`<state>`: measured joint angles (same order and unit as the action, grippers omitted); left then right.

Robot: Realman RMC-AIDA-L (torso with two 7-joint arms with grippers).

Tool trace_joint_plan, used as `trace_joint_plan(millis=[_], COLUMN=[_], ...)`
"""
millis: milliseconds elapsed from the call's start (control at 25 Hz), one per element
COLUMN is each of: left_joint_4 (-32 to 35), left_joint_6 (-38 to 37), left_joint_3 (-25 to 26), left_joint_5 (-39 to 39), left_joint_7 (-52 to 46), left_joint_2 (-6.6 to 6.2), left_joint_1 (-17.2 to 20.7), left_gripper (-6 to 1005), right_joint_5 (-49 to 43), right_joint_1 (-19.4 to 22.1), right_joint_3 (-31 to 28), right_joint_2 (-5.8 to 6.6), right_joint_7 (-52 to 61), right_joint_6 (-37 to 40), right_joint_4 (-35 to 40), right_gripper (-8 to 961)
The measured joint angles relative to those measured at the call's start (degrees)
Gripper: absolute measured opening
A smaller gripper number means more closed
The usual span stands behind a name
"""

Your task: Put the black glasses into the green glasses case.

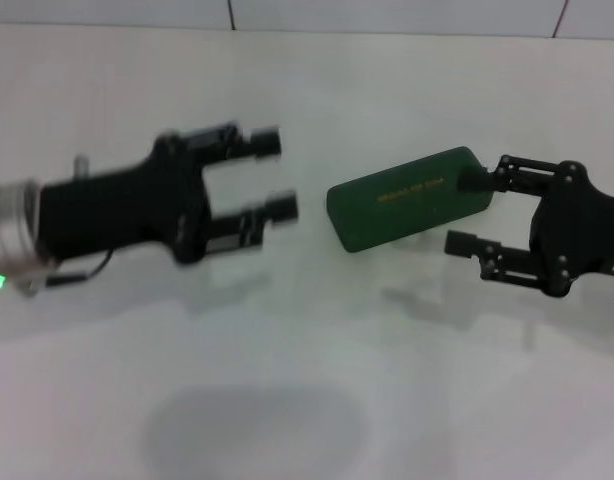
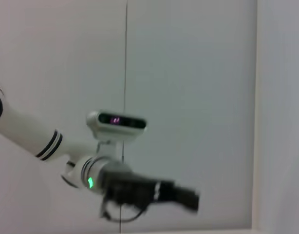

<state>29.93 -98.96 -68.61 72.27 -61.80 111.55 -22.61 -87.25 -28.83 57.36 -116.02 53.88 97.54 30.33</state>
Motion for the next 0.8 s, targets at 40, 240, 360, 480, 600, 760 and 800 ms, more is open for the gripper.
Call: trace_joint_plan(millis=[40, 240, 360, 480, 600, 760, 800], left_joint_4=[0.3, 1.3, 1.4, 1.5, 1.5, 1.5, 1.5], left_joint_6=[-0.2, -0.3, -0.5, -0.8, -1.3, -1.5, -1.5], left_joint_3=[0.1, 0.2, 0.1, 0.1, 0.1, 0.1, 0.1], left_joint_5=[1.1, 6.9, 8.3, 9.8, 11.1, 11.5, 11.5], left_joint_7=[0.0, 2.1, 3.6, 3.7, 3.7, 3.8, 3.8], left_joint_2=[0.08, 1.85, 2.01, 2.02, 2.01, 1.81, 1.81], left_joint_1=[0.5, 2.3, 3.9, 4.5, 4.5, 4.6, 4.6], left_gripper=[660, 744, 848, 870, 892, 892, 892], right_joint_5=[0.3, 0.5, 0.7, 2.1, 3.0, 3.4, 3.4], right_joint_1=[0.0, -1.7, -3.3, -3.5, -3.3, -3.3, -3.3], right_joint_3=[0.2, 4.3, 6.8, 9.4, 10.2, 10.4, 10.4], right_joint_2=[0.0, -0.08, -0.17, -0.18, -0.17, -0.18, -0.18], right_joint_7=[-0.7, -4.7, -5.9, -7.5, -9.1, -9.8, -9.8], right_joint_6=[0.1, -0.9, -2.6, -3.3, -3.2, -3.1, -3.1], right_joint_4=[-0.4, -4.4, -6.5, -7.9, -8.9, -10.0, -10.0], right_gripper=[566, 665, 721, 757, 752, 750, 750])
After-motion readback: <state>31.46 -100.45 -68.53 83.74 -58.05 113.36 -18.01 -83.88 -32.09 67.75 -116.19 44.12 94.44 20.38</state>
